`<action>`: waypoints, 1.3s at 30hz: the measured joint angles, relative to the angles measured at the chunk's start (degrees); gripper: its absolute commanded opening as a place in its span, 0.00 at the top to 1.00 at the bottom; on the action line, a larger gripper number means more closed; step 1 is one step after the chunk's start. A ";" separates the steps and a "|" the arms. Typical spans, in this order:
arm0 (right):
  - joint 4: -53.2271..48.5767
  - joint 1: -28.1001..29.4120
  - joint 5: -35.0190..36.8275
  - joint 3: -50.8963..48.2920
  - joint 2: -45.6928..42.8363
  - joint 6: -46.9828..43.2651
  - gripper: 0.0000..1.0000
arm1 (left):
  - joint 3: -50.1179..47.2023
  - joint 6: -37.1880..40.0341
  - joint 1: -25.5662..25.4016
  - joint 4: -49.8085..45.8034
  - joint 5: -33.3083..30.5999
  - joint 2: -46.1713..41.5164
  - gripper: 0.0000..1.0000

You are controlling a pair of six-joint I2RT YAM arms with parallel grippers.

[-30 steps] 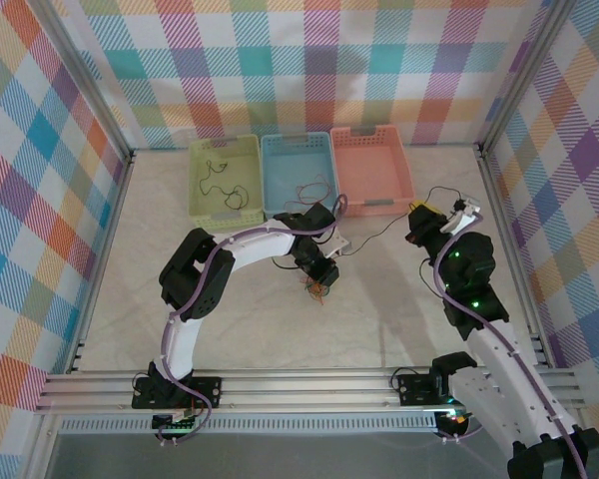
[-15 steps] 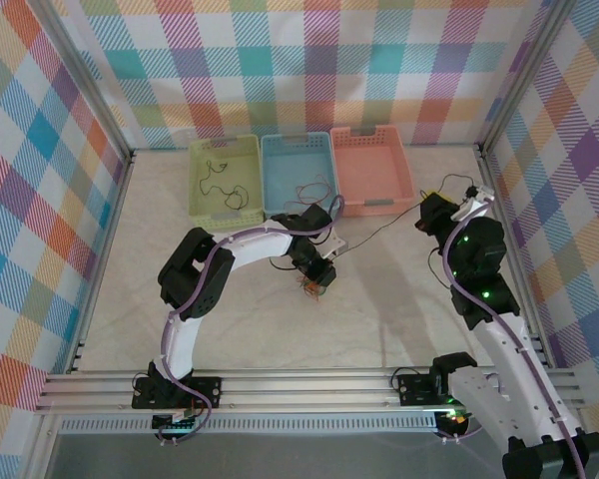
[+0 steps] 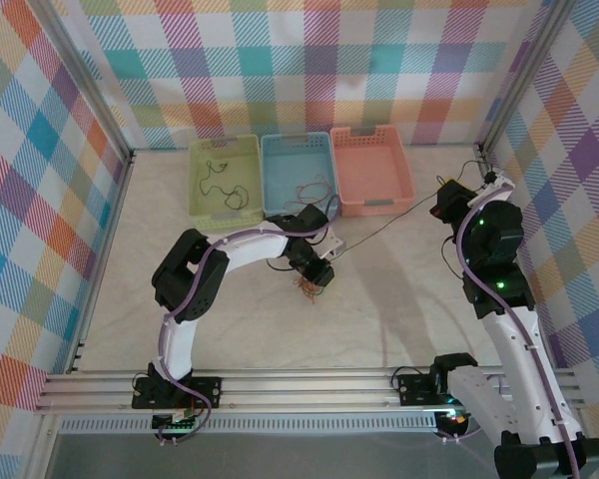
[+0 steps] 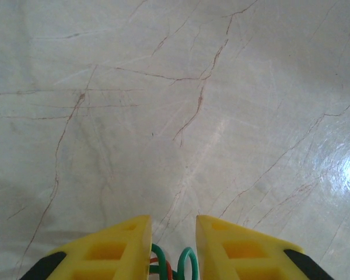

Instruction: Untangle the cables

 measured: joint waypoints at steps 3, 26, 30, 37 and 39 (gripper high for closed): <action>-1.16 -0.57 0.28 1.81 0.02 -0.59 1.00 | -0.07 0.00 0.02 0.13 -0.02 0.00 0.74; -5.60 -1.70 0.42 9.86 0.66 -3.32 1.00 | -4.07 -2.62 0.79 2.84 -0.46 -5.55 0.56; -5.62 -1.73 -4.81 8.79 2.40 -2.43 1.00 | -6.84 -6.82 0.79 6.38 -3.37 -13.88 0.43; -3.89 -1.70 -19.87 6.54 8.46 1.18 1.00 | -11.87 -13.88 0.81 11.82 -5.11 -28.74 0.31; -3.19 -1.70 -23.50 5.53 10.27 2.38 1.00 | -13.35 -15.15 0.79 13.05 -2.89 -32.24 0.28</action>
